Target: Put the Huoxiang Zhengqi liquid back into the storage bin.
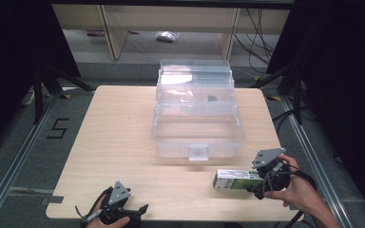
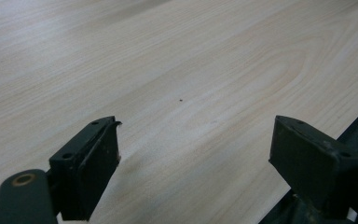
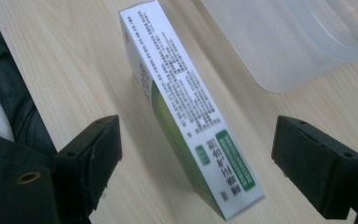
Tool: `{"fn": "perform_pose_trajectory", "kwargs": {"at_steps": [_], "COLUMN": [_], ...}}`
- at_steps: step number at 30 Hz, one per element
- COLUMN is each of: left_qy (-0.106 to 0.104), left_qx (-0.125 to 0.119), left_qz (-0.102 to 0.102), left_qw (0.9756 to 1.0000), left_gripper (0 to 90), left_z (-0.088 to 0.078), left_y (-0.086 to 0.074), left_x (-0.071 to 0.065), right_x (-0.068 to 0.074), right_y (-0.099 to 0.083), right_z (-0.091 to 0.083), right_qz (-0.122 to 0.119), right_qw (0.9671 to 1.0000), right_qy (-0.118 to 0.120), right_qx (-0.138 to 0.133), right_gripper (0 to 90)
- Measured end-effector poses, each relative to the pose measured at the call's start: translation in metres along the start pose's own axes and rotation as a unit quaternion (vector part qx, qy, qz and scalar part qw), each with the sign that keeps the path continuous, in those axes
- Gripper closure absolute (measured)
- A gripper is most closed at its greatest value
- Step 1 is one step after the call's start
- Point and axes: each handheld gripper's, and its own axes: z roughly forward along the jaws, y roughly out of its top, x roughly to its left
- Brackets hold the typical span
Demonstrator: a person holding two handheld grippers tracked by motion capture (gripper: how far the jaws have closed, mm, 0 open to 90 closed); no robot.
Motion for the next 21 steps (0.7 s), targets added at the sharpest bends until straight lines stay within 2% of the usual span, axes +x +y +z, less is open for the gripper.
{"fn": "perform_pose_trajectory", "kwargs": {"at_steps": [2, 4, 7, 9, 11, 12, 13, 17, 19, 21], "left_qy": [0.000, 0.000, -0.001, -0.006, -0.003, -0.009, -0.009, -0.008, -0.003, -0.007], "left_qx": [-0.001, -0.001, 0.001, 0.000, -0.001, -0.001, -0.001, -0.002, 0.001, 0.000], "left_qz": [0.001, 0.001, 0.003, 0.003, 0.000, 0.003, 0.003, 0.003, 0.003, 0.003], "left_qw": [1.0000, 1.0000, 1.0000, 1.0000, 1.0000, 1.0000, 1.0000, 1.0000, 1.0000, 1.0000], "left_gripper": [15.0, 15.0, 15.0, 15.0, 15.0, 15.0, 15.0, 15.0, 15.0, 15.0], "left_z": [0.000, 0.000, 0.000, 0.000, 0.001, 0.000, 0.000, 0.000, 0.000, -0.001], "left_y": [0.000, 0.000, 0.000, 0.000, 0.000, 0.000, 0.000, 0.000, 0.000, 0.000], "left_x": [0.000, 0.000, 0.000, -0.001, -0.001, -0.001, -0.001, 0.000, 0.000, -0.001], "right_x": [0.000, 0.000, 0.001, -0.001, -0.002, -0.003, -0.005, -0.008, -0.009, -0.010], "right_y": [0.005, 0.012, 0.016, 0.020, 0.022, 0.024, 0.025, 0.027, 0.027, 0.029], "right_z": [0.005, 0.012, 0.016, 0.021, 0.024, 0.028, 0.030, 0.036, 0.039, 0.042], "right_qz": [-0.002, -0.023, -0.021, -0.038, -0.039, -0.041, -0.050, -0.056, -0.047, -0.058], "right_qw": [0.9999, 0.9994, 0.9991, 0.9982, 0.9979, 0.9972, 0.9965, 0.9952, 0.9948, 0.9925], "right_qy": [0.003, 0.013, 0.016, 0.024, 0.028, 0.034, 0.037, 0.041, 0.042, 0.055], "right_qx": [0.011, 0.023, 0.034, 0.039, 0.043, 0.053, 0.055, 0.068, 0.080, 0.093], "right_gripper": [17.2, 23.3, 23.4, 23.2, 23.4, 25.0, 25.8, 26.2, 27.7, 29.9]}}
